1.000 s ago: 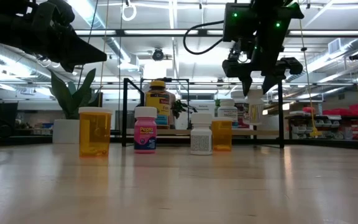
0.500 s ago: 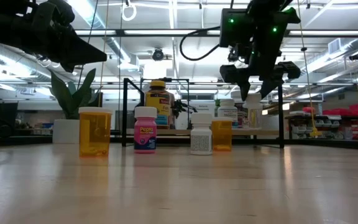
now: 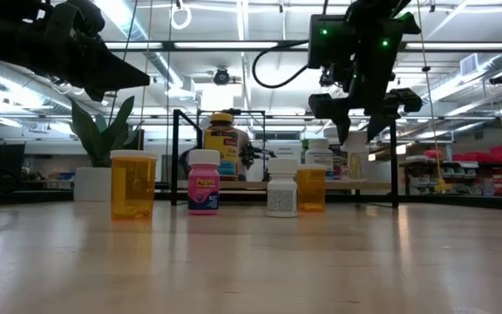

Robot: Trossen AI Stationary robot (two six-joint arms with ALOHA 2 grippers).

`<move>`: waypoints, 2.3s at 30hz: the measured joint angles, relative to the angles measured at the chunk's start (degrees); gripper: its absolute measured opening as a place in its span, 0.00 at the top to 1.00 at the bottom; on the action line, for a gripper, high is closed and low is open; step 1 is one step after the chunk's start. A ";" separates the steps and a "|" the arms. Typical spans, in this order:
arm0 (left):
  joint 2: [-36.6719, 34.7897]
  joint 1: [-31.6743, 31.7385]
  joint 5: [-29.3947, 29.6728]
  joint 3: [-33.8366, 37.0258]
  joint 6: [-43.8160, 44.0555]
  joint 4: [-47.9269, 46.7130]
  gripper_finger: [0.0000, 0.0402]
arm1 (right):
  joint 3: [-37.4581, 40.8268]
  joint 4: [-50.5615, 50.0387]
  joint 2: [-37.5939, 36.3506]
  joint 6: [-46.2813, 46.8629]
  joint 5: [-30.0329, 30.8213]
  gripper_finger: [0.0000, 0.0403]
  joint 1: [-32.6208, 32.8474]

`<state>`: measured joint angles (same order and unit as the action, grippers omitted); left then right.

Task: Pick and place medicine bottles onto shelf by color
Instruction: Put the small white and green medicine bottle on the shelf, then put the pink medicine bottle on the shelf

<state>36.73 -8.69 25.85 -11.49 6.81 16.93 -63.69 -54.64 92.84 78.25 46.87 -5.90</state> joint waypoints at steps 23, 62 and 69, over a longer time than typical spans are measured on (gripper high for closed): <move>0.00 0.00 -0.02 0.00 -0.02 0.01 0.90 | -0.03 0.12 -0.04 -2.70 -0.17 0.34 -0.83; -0.02 0.00 -0.02 0.00 -0.02 0.00 0.91 | -0.05 32.37 -15.67 -50.15 -13.84 0.34 9.35; -0.02 0.00 -0.02 0.00 0.02 0.02 0.93 | -0.08 45.40 -11.94 -66.88 -26.55 0.34 7.44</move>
<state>36.71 -8.69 25.82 -11.49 6.83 16.95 -63.77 -9.24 80.90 11.37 20.32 1.54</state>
